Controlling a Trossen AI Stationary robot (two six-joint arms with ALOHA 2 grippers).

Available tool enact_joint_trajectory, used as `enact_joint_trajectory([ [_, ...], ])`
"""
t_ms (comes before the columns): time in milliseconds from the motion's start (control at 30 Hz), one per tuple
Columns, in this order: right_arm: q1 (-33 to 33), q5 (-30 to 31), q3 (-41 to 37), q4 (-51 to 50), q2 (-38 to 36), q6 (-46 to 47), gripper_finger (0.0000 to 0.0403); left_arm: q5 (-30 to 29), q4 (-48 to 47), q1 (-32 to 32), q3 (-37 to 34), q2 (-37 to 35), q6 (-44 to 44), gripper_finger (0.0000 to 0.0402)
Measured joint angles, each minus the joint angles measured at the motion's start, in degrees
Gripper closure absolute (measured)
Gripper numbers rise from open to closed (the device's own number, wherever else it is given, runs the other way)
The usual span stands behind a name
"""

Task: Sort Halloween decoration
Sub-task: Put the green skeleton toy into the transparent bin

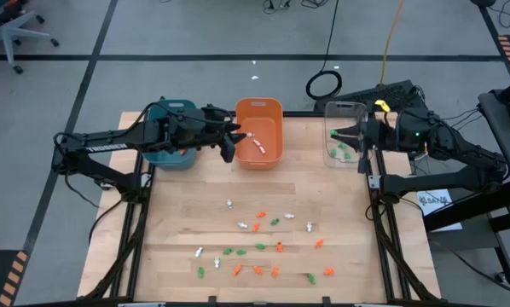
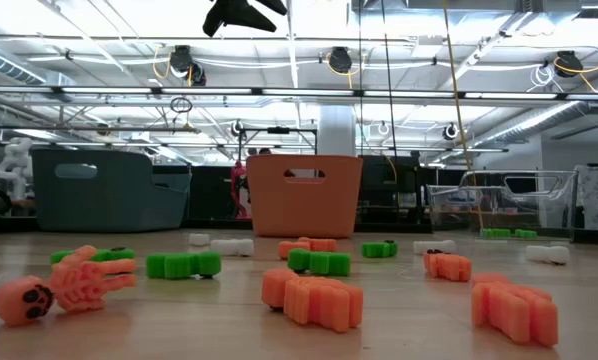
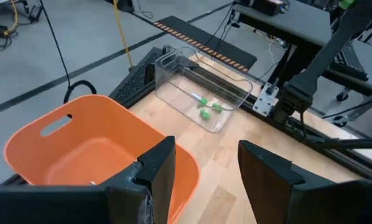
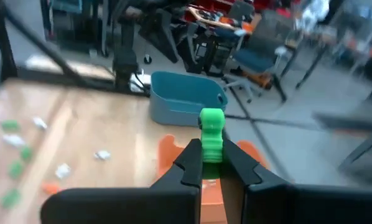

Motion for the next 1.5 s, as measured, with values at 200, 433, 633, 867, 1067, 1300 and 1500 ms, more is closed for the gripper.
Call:
enact_joint_trajectory([
  [200,0.07,-0.04,0.00,-1.21,0.42,26.34,0.0392,4.24,-0.01,-0.88,-0.02,-0.02,-4.54,0.0228],
  [433,-0.04,8.70,-0.06,-4.76,4.03,37.65,0.0392,4.41,-0.02,-2.65,-0.02,-0.02,-5.27,0.0228],
  [633,-1.54,10.15,-0.07,-12.29,6.98,47.23,0.0392,4.57,-0.04,-4.10,-0.02,-0.02,-5.30,0.0228],
  [867,-6.38,8.72,-0.07,-24.88,8.46,53.79,0.0392,4.68,-0.24,-4.46,-0.02,-0.02,-4.01,0.0228],
  [1067,-13.09,8.61,-0.04,-31.50,11.91,47.21,0.0392,4.68,-0.25,-4.34,-0.02,-0.02,-1.80,0.0228],
  [1300,-21.21,8.67,-0.05,-35.38,19.77,46.30,0.0392,4.13,-0.25,-4.20,-0.02,-0.04,-2.29,0.0228],
  [1500,-27.65,8.58,-0.09,-30.67,27.15,36.28,0.0392,3.87,-0.26,-4.20,-0.02,-0.04,-2.32,0.0228],
])
